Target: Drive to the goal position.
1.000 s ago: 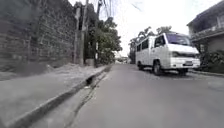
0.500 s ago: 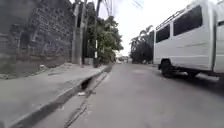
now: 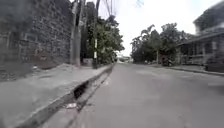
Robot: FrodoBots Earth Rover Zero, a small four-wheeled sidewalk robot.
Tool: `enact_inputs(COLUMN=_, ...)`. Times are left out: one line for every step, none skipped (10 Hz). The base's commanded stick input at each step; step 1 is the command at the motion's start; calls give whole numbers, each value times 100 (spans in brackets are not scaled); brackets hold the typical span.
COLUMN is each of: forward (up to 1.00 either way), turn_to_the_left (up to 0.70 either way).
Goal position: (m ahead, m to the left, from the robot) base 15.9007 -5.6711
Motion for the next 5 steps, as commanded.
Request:
enact_inputs(forward=100, turn_to_the_left=0)
enact_inputs(forward=100, turn_to_the_left=0)
enact_inputs(forward=100, turn_to_the_left=0)
enact_inputs(forward=100, turn_to_the_left=0)
enact_inputs(forward=100, turn_to_the_left=-32)
